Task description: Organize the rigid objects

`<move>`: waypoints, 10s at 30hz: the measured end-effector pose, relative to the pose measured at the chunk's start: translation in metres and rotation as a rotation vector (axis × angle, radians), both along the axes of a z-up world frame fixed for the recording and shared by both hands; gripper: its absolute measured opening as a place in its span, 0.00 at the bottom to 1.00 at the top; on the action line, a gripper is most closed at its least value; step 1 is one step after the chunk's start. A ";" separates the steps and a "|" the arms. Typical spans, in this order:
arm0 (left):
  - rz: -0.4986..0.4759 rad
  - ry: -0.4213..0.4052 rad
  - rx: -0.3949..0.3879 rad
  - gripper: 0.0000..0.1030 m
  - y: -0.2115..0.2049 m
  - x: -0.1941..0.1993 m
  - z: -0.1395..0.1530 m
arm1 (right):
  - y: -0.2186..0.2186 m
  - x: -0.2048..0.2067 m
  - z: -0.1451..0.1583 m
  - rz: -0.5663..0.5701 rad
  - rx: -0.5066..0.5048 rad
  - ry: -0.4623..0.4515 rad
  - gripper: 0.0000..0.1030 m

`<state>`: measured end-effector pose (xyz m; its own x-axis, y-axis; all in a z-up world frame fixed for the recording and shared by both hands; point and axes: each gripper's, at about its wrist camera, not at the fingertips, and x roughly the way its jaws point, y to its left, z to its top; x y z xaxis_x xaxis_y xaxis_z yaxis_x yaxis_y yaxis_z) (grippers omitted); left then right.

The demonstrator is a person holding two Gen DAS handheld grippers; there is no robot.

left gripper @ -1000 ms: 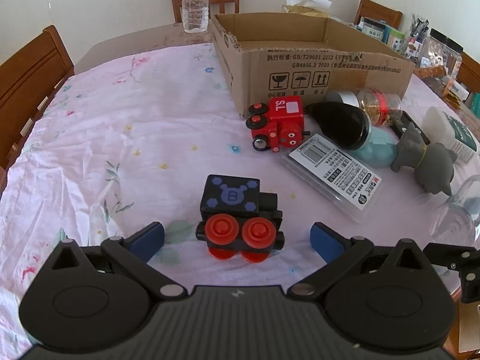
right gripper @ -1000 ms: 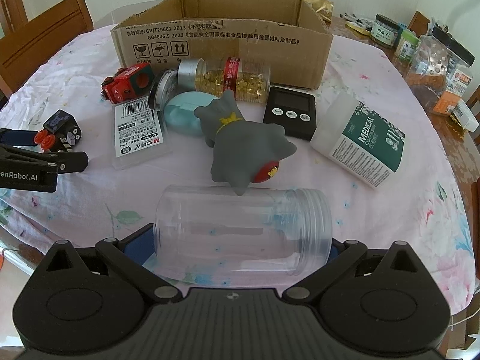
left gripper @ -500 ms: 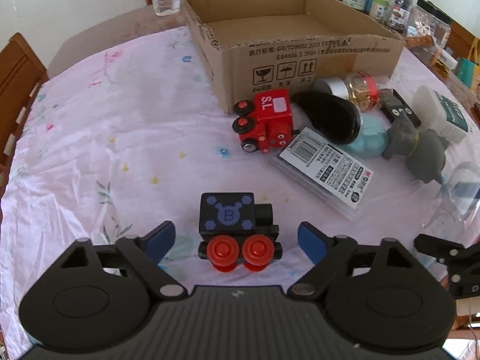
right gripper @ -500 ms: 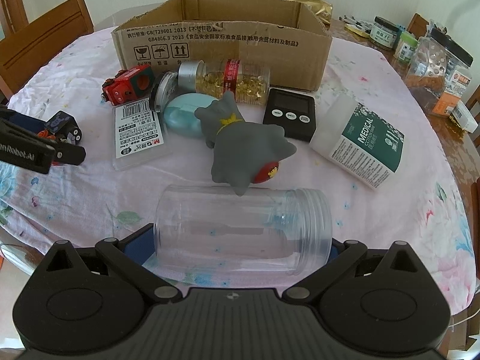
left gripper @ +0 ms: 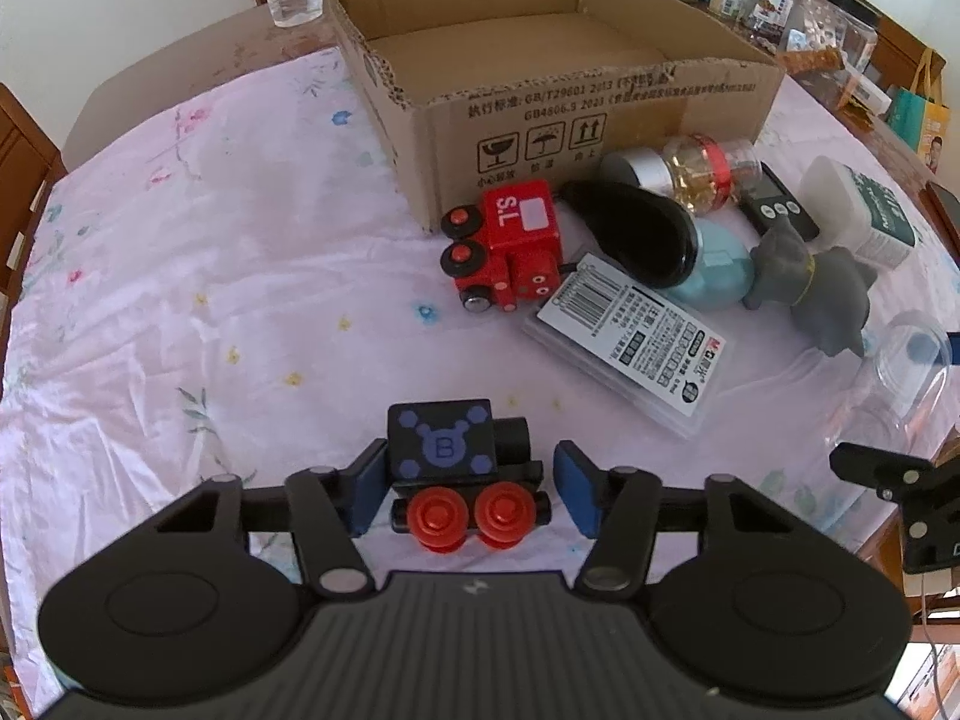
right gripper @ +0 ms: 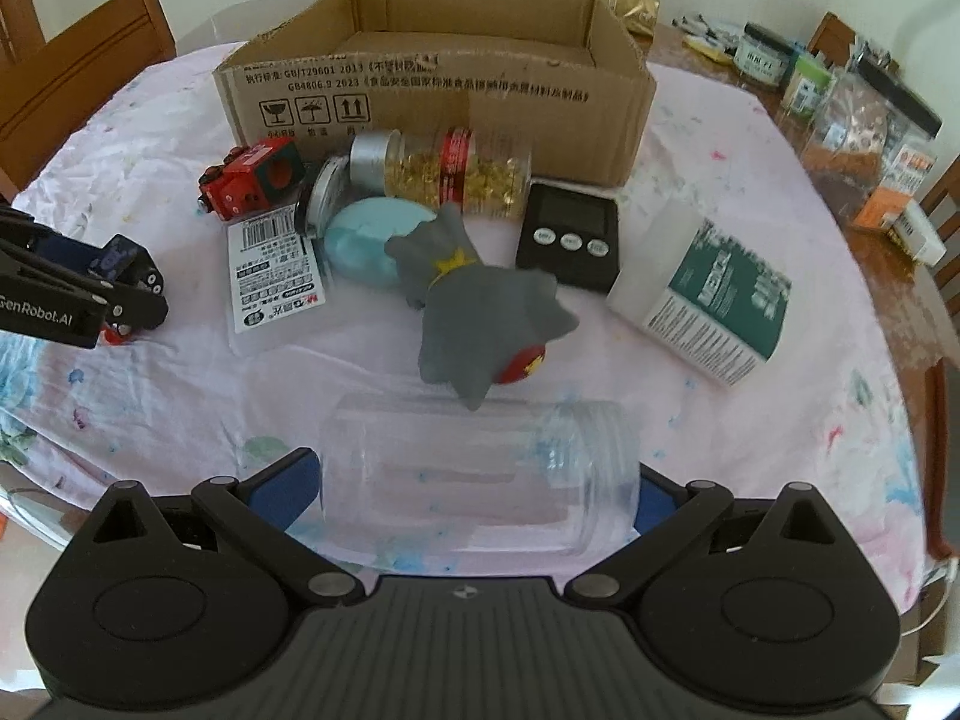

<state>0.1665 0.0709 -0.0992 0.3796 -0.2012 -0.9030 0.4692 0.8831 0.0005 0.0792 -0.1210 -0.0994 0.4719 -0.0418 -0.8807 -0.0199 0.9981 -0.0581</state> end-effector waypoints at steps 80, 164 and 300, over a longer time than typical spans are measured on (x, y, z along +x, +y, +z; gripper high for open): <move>0.033 -0.269 0.047 0.91 -0.107 0.223 0.096 | -0.117 0.167 0.093 0.082 0.114 -0.218 1.00; 0.179 -0.074 -0.010 0.99 -0.007 0.077 -0.019 | -0.130 0.064 -0.023 -0.293 0.032 0.058 1.00; 0.377 -0.307 -0.048 0.99 -0.018 0.027 0.072 | -0.059 0.280 0.087 0.360 -0.041 -0.263 1.00</move>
